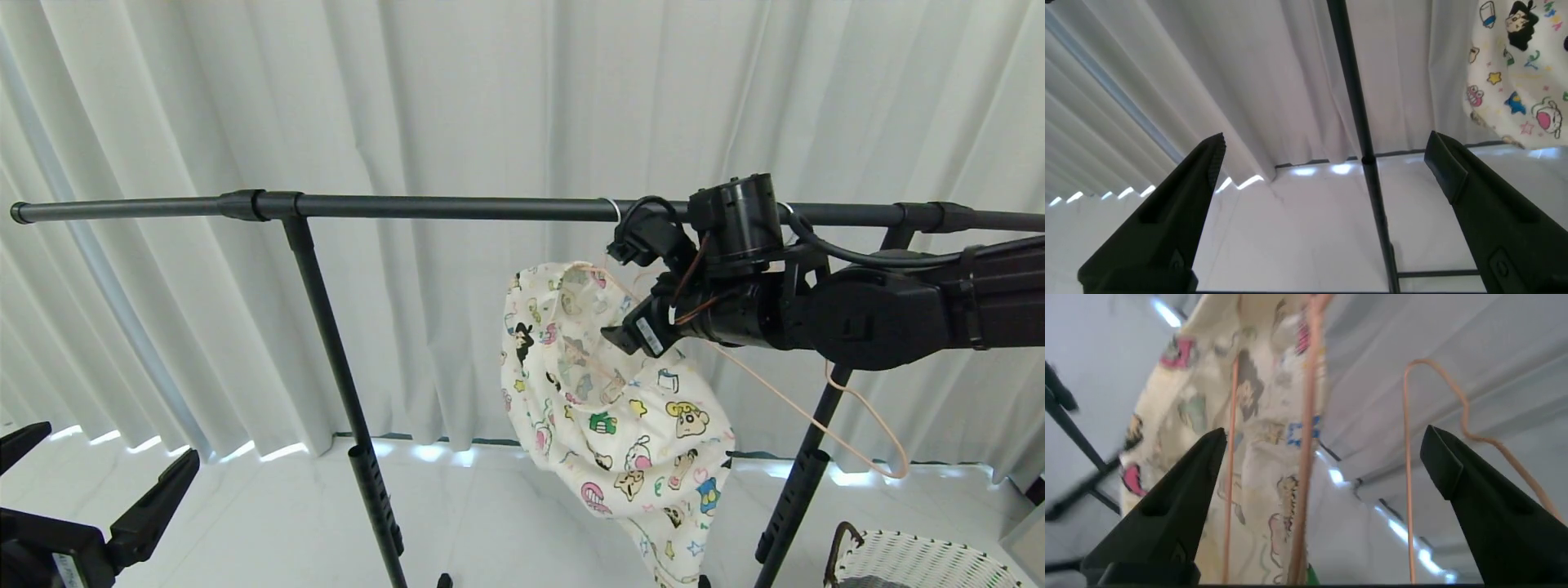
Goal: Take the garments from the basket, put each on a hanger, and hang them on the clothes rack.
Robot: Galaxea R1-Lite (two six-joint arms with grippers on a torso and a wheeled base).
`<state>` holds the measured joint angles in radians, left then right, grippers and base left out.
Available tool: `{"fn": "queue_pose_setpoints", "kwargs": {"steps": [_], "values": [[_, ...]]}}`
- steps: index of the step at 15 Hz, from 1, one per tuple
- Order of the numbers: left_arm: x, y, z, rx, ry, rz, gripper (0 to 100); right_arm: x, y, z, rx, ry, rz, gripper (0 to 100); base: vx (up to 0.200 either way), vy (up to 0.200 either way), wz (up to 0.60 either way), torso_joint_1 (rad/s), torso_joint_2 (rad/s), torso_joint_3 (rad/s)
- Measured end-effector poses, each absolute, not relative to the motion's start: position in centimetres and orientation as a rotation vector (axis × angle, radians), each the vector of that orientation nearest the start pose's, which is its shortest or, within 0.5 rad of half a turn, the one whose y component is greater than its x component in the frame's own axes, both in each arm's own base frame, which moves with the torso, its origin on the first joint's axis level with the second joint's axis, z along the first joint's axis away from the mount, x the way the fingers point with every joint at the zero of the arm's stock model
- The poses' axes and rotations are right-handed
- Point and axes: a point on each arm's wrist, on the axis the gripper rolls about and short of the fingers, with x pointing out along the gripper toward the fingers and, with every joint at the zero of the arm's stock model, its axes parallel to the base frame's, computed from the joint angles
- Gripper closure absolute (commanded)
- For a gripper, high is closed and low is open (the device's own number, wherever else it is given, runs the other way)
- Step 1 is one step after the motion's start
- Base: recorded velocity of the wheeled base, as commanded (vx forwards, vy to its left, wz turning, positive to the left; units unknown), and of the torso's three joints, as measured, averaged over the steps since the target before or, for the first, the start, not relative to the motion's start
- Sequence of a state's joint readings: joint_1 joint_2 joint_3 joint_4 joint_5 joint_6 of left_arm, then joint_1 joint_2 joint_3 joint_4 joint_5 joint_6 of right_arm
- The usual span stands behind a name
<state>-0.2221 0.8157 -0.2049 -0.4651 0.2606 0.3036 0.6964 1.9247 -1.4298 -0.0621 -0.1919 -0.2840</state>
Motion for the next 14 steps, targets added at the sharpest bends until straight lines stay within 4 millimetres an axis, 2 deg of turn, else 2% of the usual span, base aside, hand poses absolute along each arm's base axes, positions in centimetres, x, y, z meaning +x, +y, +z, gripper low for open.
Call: {"fn": "queue_pose_setpoints", "kwargs": {"steps": [4, 8, 11, 14], "values": [[8.0, -1.2, 16.4, 0.338, 0.152, 0.018, 0, 27.2, 23.4, 25.4, -0.309, 0.324, 0.545, 0, 0.000, 0.000, 0.00, 0.000, 0.00, 0.000], [8.1, -1.2, 16.3, 0.340, 0.156, 0.022, 0, 23.7, 19.7, 27.7, -0.375, 0.432, 0.409, 0, 0.000, 0.000, 0.00, 0.000, 0.00, 0.000], [8.1, -1.2, 16.4, 0.339, 0.152, 0.027, 0, 21.8, 16.7, 29.0, -0.382, 0.430, 0.306, 0, -0.200, 0.000, 0.00, 0.012, 0.00, 0.002], [8.1, -1.1, 16.5, 0.338, 0.149, 0.031, 0, 20.3, 14.5, 29.0, -0.385, 0.430, 0.247, 0, -0.200, 0.000, 0.00, -0.004, 0.00, 0.002]]}}
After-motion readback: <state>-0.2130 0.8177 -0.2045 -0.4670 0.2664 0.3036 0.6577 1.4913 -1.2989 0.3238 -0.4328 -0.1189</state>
